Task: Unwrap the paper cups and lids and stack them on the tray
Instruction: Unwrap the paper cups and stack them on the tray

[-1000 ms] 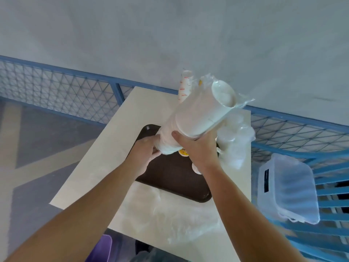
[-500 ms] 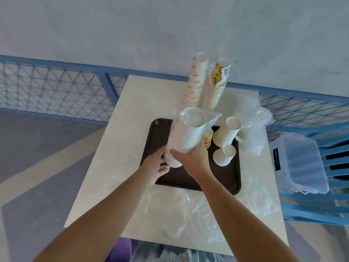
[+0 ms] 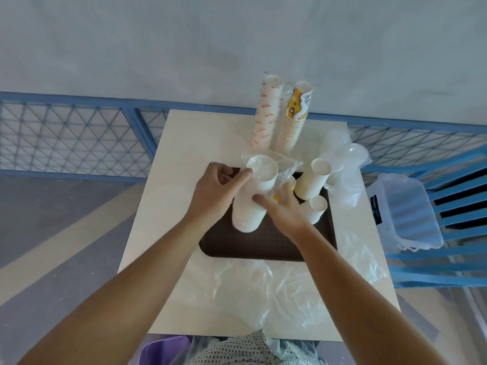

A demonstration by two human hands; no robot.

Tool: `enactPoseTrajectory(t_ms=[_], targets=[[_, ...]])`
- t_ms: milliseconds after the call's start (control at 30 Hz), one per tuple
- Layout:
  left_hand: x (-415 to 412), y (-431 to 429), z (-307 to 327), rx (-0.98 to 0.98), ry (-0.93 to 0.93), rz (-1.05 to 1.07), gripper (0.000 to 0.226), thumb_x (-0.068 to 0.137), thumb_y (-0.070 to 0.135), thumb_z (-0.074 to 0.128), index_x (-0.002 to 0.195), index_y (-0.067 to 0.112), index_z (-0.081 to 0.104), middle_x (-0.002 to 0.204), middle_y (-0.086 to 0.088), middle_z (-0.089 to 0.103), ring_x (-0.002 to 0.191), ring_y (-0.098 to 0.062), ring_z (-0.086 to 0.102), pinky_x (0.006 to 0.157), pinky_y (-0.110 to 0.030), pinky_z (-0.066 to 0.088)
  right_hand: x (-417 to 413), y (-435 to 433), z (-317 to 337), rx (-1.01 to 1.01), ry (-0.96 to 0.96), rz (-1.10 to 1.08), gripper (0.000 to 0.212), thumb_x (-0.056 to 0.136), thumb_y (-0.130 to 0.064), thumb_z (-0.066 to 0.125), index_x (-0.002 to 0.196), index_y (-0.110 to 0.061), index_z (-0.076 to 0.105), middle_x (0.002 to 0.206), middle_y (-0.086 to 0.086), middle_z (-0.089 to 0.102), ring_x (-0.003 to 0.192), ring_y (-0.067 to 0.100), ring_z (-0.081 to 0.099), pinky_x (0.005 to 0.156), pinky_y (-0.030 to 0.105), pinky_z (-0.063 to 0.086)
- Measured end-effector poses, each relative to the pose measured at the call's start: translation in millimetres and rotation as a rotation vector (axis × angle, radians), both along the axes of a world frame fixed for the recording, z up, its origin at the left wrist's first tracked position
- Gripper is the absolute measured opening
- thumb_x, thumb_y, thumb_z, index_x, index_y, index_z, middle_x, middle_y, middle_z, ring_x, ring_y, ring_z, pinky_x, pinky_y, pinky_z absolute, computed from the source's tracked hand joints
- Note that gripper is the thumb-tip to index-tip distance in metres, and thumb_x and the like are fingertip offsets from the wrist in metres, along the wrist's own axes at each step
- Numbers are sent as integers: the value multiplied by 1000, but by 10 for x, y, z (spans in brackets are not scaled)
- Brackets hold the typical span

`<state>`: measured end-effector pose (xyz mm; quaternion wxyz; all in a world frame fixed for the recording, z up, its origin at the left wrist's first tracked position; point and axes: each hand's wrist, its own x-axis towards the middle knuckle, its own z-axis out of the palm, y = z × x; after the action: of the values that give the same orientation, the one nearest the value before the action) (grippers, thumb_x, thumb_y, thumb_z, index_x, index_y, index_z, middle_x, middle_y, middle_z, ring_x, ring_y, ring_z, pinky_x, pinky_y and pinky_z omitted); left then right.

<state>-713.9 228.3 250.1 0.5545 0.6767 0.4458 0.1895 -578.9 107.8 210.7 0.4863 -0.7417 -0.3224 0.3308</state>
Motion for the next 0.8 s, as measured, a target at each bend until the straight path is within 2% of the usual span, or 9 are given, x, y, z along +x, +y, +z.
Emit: enactPoseTrajectory(t_ms=[67, 167, 267, 333, 400, 500, 633, 733, 800], targets=[[47, 51, 135, 44, 145, -98, 62, 78, 79, 65, 98, 20, 59, 90, -1, 71, 84, -21, 73, 81, -46, 64, 70, -8, 206, 116, 52, -81, 43, 89, -39, 66, 129, -28, 52, 129, 1, 66, 125, 19, 62, 106, 45, 52], [155, 82, 274, 135, 310, -266, 58, 90, 76, 56, 92, 18, 61, 84, 0, 70, 78, -20, 71, 78, -39, 64, 156, 79, 424, -45, -33, -125, 51, 92, -66, 52, 120, -23, 54, 115, 0, 69, 108, 23, 69, 90, 49, 60], [219, 121, 311, 221, 294, -327, 46, 102, 60, 50, 91, 17, 63, 82, -2, 68, 74, -20, 68, 78, -42, 63, 174, 134, 636, -174, -90, -52, 41, 106, -47, 45, 120, -10, 59, 102, 11, 71, 86, 32, 72, 63, 38, 63], [230, 155, 349, 253, 269, -346, 43, 107, 47, 48, 91, 11, 64, 80, -8, 67, 72, -24, 66, 77, -45, 60, 197, 157, 735, -208, -194, -34, 30, 107, -34, 46, 111, -9, 62, 97, 15, 72, 79, 32, 72, 66, 42, 62], [237, 196, 398, 327, 275, -382, 41, 108, 37, 48, 91, 5, 66, 79, -12, 66, 72, -28, 65, 68, -43, 56, 223, 180, 780, -253, -321, -15, 25, 104, -30, 49, 95, -10, 62, 90, 14, 70, 77, 31, 69, 68, 43, 59], [236, 242, 483, 434, 300, -434, 37, 109, 33, 49, 80, 14, 62, 72, -1, 58, 68, -19, 59, 59, -29, 41, 279, 220, 850, -299, -501, 37, 29, 103, -31, 52, 76, -19, 54, 81, 4, 62, 73, 22, 60, 60, 33, 49], [228, 270, 598, 515, 285, -443, 41, 110, 35, 46, 72, 24, 56, 71, 6, 55, 68, -15, 57, 59, -27, 37, 306, 211, 988, -260, -557, 50, 36, 104, -29, 54, 69, -23, 49, 74, -3, 53, 67, 13, 49, 55, 27, 36], [231, 268, 638, 526, 219, -399, 39, 110, 36, 45, 91, 15, 71, 80, 4, 64, 70, -13, 63, 61, -26, 44, 307, 212, 1061, -214, -594, 41, 39, 106, -28, 51, 67, -24, 45, 69, -6, 50, 65, 10, 45, 56, 25, 34], [238, 274, 637, 542, 174, -366, 40, 109, 33, 48, 84, 12, 71, 72, 2, 61, 64, -14, 61, 60, -25, 43, 292, 219, 1093, -213, -616, 47, 39, 107, -30, 49, 69, -21, 46, 69, -6, 49, 66, 12, 45, 56, 26, 34]])
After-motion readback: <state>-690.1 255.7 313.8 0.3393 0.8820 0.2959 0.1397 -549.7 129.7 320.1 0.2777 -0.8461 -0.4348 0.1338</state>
